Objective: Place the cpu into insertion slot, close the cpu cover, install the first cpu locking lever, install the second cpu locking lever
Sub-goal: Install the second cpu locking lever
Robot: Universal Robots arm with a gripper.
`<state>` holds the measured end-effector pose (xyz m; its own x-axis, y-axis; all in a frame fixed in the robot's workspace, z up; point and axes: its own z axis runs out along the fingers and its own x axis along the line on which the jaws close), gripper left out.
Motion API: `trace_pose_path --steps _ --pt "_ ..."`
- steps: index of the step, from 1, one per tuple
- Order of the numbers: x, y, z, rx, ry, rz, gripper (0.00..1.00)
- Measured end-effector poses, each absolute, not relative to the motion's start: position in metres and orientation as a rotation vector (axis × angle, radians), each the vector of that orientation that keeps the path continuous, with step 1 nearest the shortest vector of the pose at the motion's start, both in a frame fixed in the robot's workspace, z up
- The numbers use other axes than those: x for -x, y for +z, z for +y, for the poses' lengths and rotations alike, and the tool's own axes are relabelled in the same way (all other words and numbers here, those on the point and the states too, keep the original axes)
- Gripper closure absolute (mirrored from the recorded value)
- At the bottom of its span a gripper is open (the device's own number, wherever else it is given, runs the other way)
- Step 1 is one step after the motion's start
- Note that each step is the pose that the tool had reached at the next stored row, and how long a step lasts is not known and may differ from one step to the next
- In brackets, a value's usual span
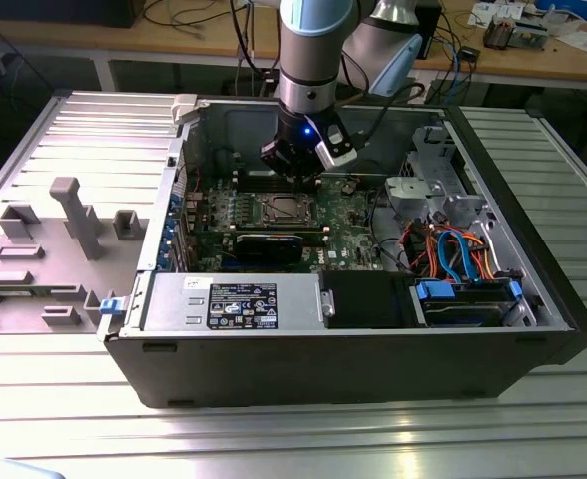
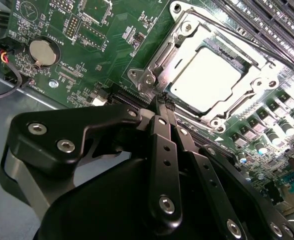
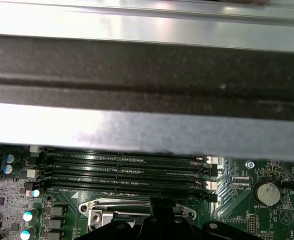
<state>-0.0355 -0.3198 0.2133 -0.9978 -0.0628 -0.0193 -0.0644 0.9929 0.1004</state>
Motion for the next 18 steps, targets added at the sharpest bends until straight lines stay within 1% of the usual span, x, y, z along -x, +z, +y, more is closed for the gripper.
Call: trace_pose_path --steps 14,18 --pt "0.036 0.213 -0.334 0.1 0.158 3.12 0.89" --pt "0.035 0.224 -0.334 0.1 0.158 3.12 0.89"
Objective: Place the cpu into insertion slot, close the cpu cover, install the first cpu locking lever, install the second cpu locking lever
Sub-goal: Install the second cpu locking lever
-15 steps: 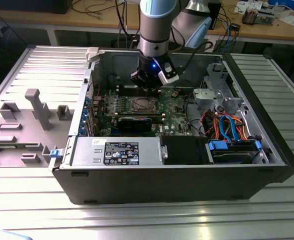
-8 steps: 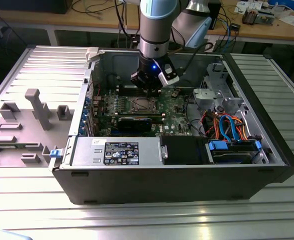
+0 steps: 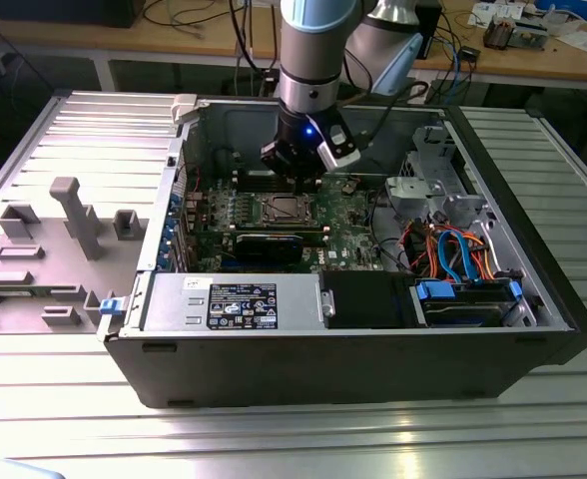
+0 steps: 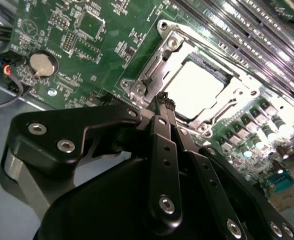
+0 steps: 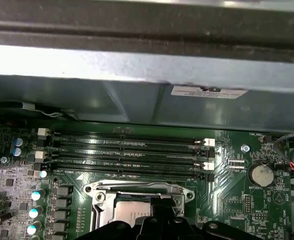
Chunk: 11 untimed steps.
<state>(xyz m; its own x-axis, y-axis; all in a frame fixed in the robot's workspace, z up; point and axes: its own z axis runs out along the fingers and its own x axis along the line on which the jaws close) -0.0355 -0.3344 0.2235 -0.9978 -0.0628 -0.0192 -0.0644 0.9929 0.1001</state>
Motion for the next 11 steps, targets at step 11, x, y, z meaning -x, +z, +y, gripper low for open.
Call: trace_pose_path --steps 11 --pt "0.036 0.223 -0.349 0.099 0.154 3.12 0.89"
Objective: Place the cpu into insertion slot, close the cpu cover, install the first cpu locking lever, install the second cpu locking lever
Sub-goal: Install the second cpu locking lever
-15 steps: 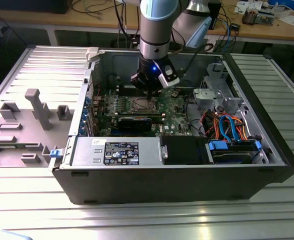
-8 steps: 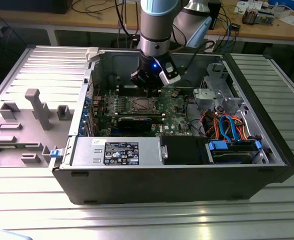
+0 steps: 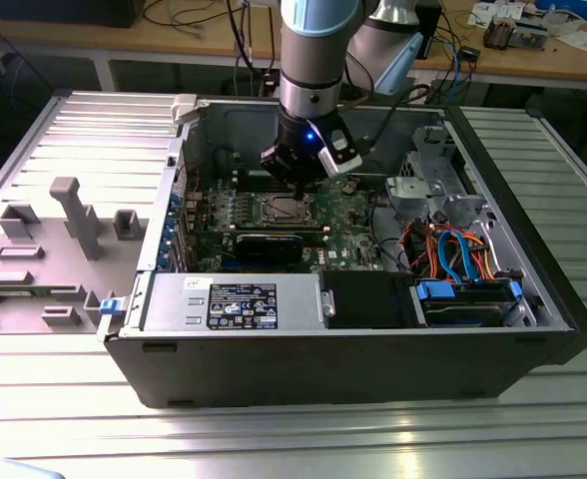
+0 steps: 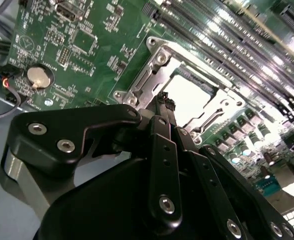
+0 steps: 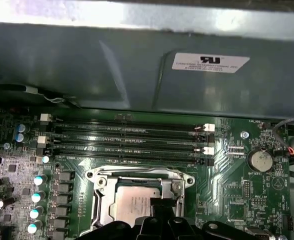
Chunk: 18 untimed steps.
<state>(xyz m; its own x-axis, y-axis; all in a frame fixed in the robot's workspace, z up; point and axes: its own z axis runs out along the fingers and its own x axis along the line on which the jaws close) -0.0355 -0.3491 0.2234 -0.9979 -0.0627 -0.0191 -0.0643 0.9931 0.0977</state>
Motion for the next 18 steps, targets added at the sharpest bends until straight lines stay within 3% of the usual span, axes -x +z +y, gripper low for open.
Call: trace_pose_path --steps 18 --pt "0.0355 0.2291 -0.3537 0.1 0.15 3.12 0.89"
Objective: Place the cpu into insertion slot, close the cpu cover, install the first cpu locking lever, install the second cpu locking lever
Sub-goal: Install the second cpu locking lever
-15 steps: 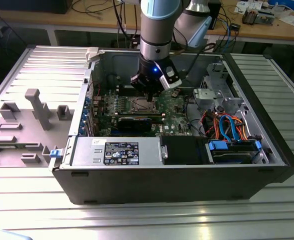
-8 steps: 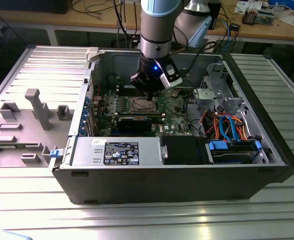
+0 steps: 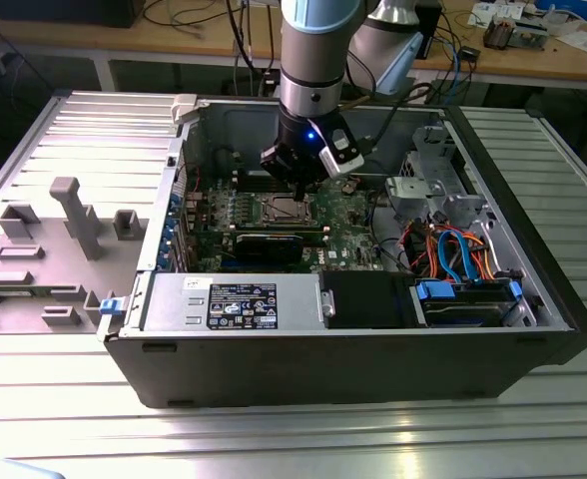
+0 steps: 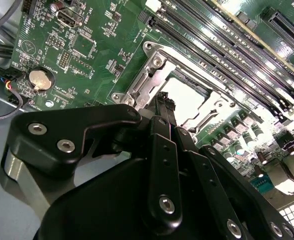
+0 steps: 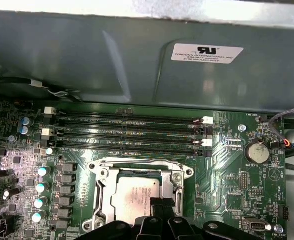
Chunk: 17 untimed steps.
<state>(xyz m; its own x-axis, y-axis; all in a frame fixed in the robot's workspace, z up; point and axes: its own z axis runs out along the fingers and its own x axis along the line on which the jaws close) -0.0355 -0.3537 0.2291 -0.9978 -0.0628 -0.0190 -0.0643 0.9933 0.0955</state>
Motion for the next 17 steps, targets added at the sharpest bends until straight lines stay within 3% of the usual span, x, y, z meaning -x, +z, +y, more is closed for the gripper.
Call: trace_pose_path --steps 15,17 --pt "0.036 0.235 -0.365 0.1 0.145 3.121 0.89" --pt "0.036 0.237 -0.365 0.1 0.098 3.124 0.89"
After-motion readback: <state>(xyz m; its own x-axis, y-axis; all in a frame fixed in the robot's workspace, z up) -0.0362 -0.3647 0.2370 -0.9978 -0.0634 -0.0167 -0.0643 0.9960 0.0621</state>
